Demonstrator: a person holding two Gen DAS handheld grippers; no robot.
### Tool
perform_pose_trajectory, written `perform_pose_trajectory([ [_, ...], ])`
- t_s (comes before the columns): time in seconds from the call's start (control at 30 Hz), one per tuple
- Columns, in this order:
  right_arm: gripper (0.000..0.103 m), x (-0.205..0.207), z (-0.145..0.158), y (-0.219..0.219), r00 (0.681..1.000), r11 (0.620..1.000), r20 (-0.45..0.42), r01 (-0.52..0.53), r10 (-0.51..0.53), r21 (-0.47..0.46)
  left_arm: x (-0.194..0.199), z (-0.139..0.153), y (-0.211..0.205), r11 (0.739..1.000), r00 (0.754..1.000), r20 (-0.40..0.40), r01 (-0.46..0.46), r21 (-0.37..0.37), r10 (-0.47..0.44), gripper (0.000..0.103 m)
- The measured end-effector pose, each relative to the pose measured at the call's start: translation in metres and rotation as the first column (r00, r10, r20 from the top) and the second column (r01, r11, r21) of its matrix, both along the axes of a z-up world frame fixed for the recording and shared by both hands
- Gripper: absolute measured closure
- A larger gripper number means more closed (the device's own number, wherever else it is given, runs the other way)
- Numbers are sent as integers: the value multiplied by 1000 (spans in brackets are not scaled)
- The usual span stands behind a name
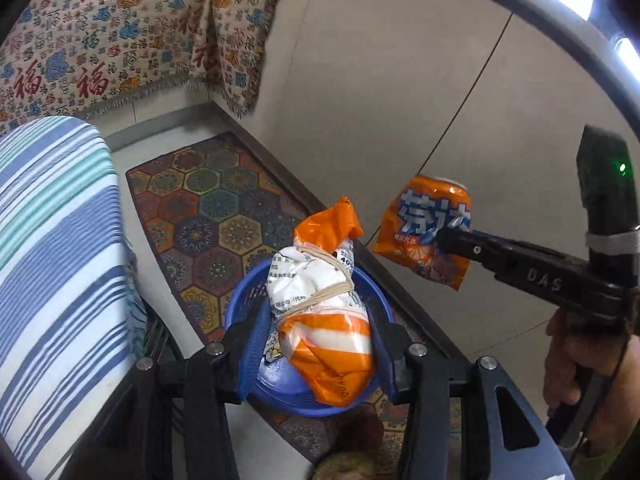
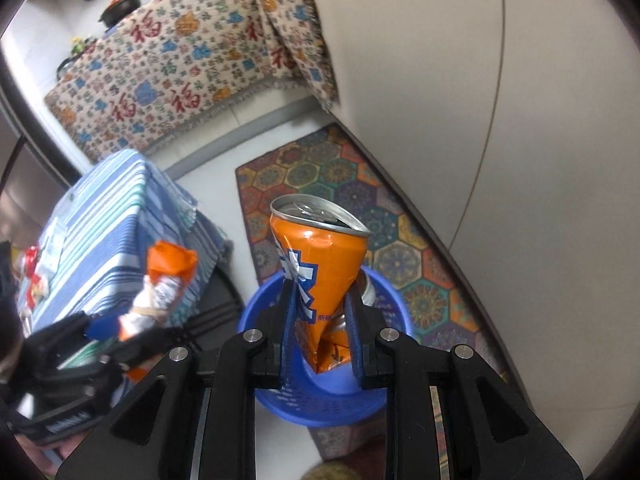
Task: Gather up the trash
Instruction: 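Carry the bottle and can over the wastebasket and open both grippers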
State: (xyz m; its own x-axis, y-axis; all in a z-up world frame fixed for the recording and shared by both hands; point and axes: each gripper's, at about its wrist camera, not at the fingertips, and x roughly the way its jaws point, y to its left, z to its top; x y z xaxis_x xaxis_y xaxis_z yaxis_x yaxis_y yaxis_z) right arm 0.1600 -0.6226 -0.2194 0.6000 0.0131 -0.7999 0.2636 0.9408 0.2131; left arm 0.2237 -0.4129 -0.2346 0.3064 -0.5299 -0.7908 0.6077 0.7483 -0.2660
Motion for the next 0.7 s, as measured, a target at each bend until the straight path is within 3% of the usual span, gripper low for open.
perform_pose_trajectory([
  [0.37, 79, 6, -10, -8, 999, 999, -32, 32, -31, 30, 11, -35, -32, 998, 999, -33, 37, 51, -36, 52],
  [0.5, 73, 12, -8, -9, 999, 998, -13, 52, -51, 42, 15, -43, -39, 997, 997, -42, 60, 55, -58, 42],
  [0.57, 61, 12, -7, -8, 998, 997, 0, 59, -60, 45, 17, -46, -42, 997, 998, -38, 58, 58, -56, 35],
  [0.7, 60, 10, -1, -8, 997, 997, 25, 68, -69, 38, 24, -46, -39, 998, 999, -42, 31, 50, -29, 35],
])
